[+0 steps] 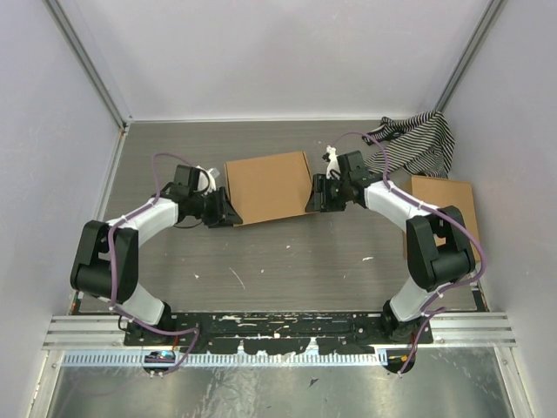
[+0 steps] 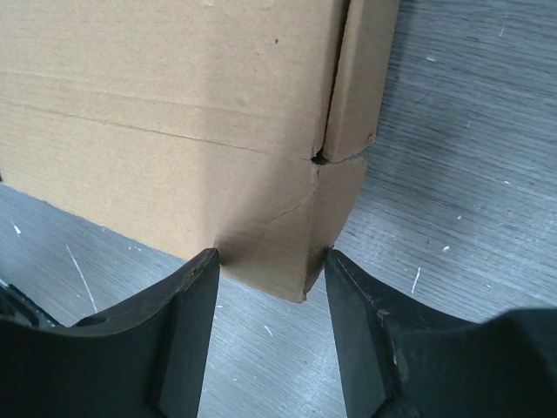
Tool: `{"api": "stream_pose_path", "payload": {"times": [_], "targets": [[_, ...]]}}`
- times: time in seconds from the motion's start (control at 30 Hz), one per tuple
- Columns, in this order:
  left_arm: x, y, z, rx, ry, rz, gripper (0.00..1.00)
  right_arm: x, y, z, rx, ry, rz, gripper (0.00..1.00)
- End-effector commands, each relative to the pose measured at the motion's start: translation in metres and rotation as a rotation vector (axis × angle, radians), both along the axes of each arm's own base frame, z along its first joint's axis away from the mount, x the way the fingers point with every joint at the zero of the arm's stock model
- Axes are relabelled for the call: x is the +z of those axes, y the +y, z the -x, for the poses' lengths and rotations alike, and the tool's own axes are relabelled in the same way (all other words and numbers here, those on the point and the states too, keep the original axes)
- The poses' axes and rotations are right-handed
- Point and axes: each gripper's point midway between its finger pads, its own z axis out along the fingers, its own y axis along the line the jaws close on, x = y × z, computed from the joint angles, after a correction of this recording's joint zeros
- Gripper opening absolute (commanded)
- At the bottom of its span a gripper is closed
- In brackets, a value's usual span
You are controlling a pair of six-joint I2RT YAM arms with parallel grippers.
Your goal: Fold the paper box
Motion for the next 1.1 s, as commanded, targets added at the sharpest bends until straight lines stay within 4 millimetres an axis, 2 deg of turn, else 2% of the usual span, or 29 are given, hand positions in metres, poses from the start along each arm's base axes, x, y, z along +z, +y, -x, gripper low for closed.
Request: {"api": "stream_pose_path", "payload": {"times": [0.0, 0.3, 0.5, 0.87, 1.07], "targets": [[0.010, -0.005, -0.011, -0.012, -0.042, 0.026, 0.47, 0.010, 0.002, -0.016, 0.001, -0.109, 0.011, 0.57], [0.010, -0.006, -0.014, -0.018, -0.039, 0.029, 0.46, 0.011, 0.014, -0.016, 0.033, -0.143, -0.061, 0.57], [0.011, -0.007, -0.013, -0.021, -0.039, 0.030, 0.46, 0.015, 0.011, -0.019, 0.026, -0.162, -0.048, 0.57], [-0.007, -0.003, -0.016, -0.013, -0.014, -0.005, 0.45, -0.010, 0.010, -0.032, -0.015, -0.171, -0.037, 0.54], [-0.010, -0.002, -0.018, -0.007, -0.012, -0.018, 0.44, -0.020, 0.009, -0.038, -0.034, -0.177, -0.024, 0.53]]}}
